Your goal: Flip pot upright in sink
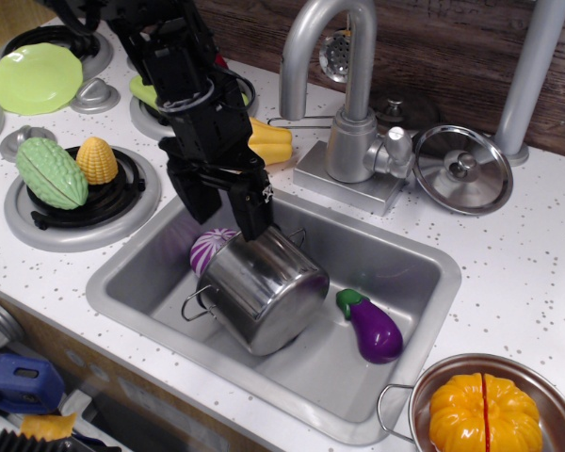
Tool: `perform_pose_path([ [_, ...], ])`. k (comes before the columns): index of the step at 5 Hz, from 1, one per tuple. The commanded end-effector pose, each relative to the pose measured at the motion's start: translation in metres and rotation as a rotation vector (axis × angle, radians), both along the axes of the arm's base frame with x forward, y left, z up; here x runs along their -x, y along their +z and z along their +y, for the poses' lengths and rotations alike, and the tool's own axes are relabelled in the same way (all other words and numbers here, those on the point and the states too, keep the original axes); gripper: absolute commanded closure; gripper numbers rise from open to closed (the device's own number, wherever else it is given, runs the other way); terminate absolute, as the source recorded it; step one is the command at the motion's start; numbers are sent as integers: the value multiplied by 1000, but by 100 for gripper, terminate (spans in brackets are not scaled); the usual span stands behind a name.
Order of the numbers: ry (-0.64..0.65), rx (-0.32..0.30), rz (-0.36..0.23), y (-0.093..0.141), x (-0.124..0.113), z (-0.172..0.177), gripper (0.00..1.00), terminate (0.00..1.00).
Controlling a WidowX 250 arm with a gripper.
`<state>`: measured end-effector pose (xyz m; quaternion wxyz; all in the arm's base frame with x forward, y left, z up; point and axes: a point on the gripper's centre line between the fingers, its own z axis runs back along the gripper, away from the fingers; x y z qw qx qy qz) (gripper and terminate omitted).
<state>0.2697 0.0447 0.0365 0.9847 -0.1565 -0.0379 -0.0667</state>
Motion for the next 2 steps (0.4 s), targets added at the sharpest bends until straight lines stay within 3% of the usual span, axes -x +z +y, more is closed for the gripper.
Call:
perform_pose_path([
  [1,-34,174,-16,6,-8,10,0,0],
  [2,-54,280,-9,3,-8,12,0,0],
])
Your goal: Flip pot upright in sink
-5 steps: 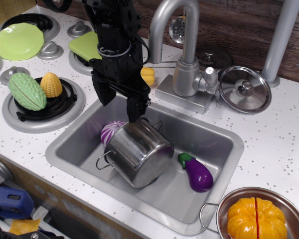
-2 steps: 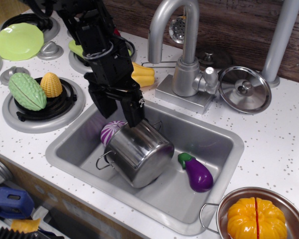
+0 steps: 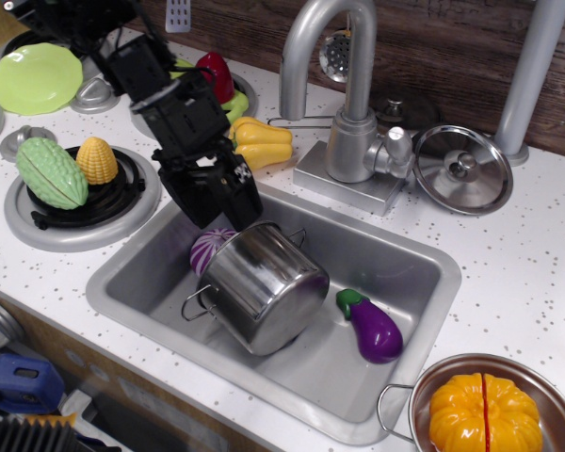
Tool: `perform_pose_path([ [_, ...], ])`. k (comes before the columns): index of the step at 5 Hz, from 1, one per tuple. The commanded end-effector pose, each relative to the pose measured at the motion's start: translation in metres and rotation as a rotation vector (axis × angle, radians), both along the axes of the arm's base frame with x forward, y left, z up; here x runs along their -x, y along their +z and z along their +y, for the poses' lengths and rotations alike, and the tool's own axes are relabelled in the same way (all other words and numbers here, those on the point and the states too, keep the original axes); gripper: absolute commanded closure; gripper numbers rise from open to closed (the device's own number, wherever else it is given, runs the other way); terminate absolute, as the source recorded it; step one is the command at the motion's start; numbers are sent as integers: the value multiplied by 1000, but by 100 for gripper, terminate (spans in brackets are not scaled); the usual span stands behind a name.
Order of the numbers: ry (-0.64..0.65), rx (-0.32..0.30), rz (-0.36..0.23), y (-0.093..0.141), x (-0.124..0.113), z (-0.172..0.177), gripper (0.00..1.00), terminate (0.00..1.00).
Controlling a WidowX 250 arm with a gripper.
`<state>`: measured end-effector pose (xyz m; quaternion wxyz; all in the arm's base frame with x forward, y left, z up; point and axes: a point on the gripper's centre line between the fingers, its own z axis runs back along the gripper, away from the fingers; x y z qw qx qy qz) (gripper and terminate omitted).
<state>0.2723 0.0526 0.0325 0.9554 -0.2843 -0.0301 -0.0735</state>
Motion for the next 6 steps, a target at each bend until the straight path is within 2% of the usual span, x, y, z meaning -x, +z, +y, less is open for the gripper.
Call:
perform_pose_path([
  [1,-33,155,-23,3,-6,5,0,0],
  [3,-3,260,-21,-3,-3,-6,0,0],
  [6,44,383,-4,-8,1,-20,0,0],
])
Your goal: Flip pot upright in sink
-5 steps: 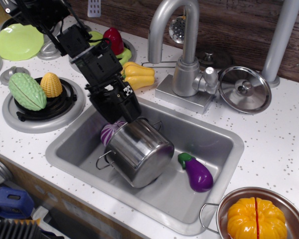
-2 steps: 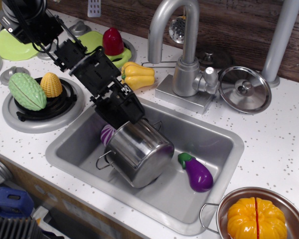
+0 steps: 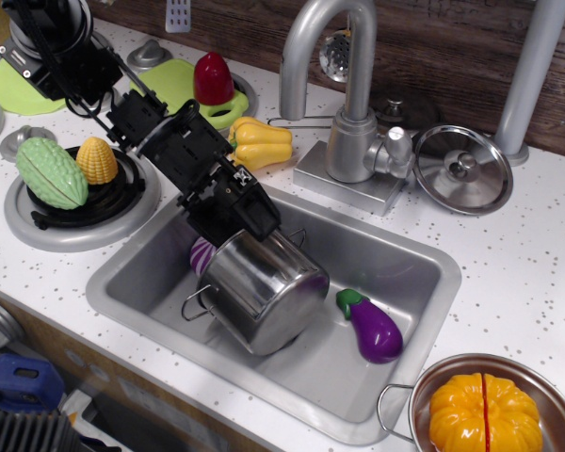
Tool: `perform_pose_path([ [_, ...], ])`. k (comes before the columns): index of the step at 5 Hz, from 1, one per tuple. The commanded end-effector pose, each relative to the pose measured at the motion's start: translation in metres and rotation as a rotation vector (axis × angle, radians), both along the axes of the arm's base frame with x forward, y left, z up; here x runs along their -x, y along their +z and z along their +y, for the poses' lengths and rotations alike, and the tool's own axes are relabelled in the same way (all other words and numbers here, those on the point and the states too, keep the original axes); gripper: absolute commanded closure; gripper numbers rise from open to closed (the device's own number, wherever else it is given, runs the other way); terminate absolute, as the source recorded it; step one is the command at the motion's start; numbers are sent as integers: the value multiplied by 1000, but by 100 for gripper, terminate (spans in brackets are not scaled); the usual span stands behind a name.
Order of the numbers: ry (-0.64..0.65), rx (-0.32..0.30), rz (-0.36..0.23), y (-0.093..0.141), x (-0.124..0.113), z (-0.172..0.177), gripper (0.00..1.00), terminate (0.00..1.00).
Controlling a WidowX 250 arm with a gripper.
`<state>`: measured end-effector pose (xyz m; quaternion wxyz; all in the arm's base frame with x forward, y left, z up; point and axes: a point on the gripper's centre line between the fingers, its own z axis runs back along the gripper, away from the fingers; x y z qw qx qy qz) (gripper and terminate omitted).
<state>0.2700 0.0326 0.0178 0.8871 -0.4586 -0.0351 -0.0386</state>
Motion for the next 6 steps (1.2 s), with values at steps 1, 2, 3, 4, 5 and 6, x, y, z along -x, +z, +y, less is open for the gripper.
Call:
perform_pose_path([
  [1,21,7,-25,7,-2,-3,0,0],
  [2,28,7,-23,7,-2,-3,100,0],
  [3,22,11,-25,7,-1,-1,100,0],
  [4,-6,55,22,17,-4,4,100,0],
  [5,18,-48,5,18,-3,-1,100,0],
  [6,73,-170,-2,23,0,-11,100,0],
])
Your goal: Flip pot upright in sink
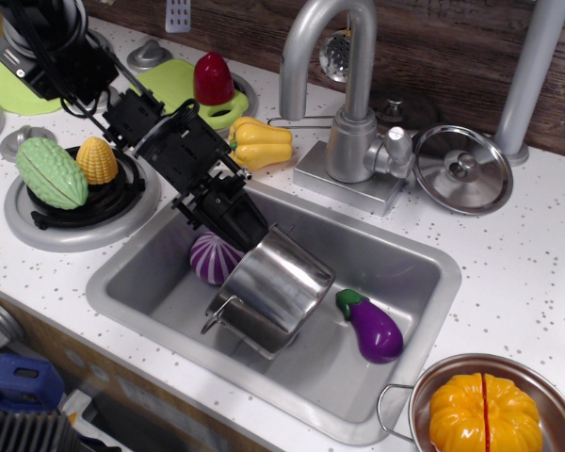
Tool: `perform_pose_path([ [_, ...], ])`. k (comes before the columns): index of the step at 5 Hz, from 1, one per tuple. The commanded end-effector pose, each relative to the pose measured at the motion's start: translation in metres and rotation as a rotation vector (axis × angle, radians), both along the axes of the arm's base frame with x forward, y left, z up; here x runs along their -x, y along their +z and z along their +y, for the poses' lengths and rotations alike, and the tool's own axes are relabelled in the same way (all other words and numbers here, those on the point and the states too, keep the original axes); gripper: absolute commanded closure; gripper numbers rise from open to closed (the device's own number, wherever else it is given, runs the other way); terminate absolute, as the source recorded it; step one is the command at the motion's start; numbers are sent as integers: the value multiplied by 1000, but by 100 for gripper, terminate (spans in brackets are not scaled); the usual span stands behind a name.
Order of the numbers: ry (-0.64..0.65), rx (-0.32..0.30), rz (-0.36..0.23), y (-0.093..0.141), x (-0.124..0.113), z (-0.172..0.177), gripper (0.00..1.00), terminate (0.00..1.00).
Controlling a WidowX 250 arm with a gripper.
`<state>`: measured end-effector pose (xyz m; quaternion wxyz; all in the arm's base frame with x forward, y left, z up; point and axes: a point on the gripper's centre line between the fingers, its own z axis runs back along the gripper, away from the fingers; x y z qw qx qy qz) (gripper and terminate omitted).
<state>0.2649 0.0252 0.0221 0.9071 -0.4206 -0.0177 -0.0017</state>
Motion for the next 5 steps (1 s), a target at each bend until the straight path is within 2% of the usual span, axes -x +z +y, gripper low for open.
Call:
perform_pose_path([
  [1,20,-53,-69,15,-5,-3,100,0],
  [2,40,-76,-68,18,-5,-6,100,0],
  [4,81,-167,-77,21,-3,-13,100,0],
  [5,63,-273,-121,21,-3,-12,0,100],
])
